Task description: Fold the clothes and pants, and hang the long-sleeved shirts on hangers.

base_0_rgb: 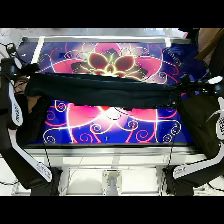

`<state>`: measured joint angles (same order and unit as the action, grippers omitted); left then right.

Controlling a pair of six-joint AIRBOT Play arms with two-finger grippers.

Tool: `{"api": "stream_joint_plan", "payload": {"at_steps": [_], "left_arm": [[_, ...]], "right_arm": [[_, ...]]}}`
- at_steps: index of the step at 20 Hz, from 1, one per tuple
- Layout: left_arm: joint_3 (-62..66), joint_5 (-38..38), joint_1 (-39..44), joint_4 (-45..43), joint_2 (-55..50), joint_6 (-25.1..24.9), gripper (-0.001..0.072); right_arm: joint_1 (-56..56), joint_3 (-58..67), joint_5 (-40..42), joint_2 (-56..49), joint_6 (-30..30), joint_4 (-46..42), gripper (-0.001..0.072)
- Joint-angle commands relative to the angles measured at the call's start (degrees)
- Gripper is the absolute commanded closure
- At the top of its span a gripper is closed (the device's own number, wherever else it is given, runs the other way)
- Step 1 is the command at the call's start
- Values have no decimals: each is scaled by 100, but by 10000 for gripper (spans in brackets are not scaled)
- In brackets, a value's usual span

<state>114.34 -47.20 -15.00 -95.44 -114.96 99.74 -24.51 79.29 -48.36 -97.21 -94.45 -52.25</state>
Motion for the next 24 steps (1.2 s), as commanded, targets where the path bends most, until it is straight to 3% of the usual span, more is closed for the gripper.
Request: {"api": "stream_joint_plan", "payload": {"at_steps": [1, 2, 3, 4, 5, 6, 8, 10, 13, 14, 16, 18, 19, 24], "left_arm": [[96, 549, 138, -35, -199, 302, 697], [98, 562, 138, -33, -197, 455, 682], [98, 533, 136, -26, -181, 525, 559], [98, 476, 138, 17, -138, 531, 203], [98, 433, 136, 120, -55, 531, -13], [98, 409, 133, 221, 63, 531, -13], [98, 417, 151, 291, 446, 531, -13], [98, 398, 216, 365, 929, 516, -6], [96, 260, 501, 551, 1766, -168, -5], [96, 258, 660, 621, 2009, -435, -5], [96, 260, 1047, 614, 2358, -848, -5], [96, 238, 1478, 614, 2542, -1032, -5], [96, 197, 1687, 614, 2579, -1036, -5], [79, -155, 2680, 608, 2522, -1322, -5]], "right_arm": [[111, 39, 555, -210, -105, -46, 660], [122, 52, 651, -201, -105, -28, 659], [122, 107, 656, -199, -96, -48, 659], [122, 195, 612, -199, -72, -48, 626], [118, 326, 507, -197, 28, -52, 459], [94, 476, 365, -195, 92, -55, 311], [15, 876, -155, -179, 114, -267, 295], [-81, 1290, -949, -118, 116, -1036, 295], [-240, 1705, -2026, -114, 660, -1923, 291], [-323, 1703, -2164, -120, 710, -1891, 246], [-619, 1703, -2417, -223, 881, -1447, 234], [-1012, 1703, -2590, -433, 979, -693, 57], [-1213, 1705, -2695, -570, 1049, -328, 16], [-1462, 1707, -2761, -1296, 1845, 507, 15]]}}
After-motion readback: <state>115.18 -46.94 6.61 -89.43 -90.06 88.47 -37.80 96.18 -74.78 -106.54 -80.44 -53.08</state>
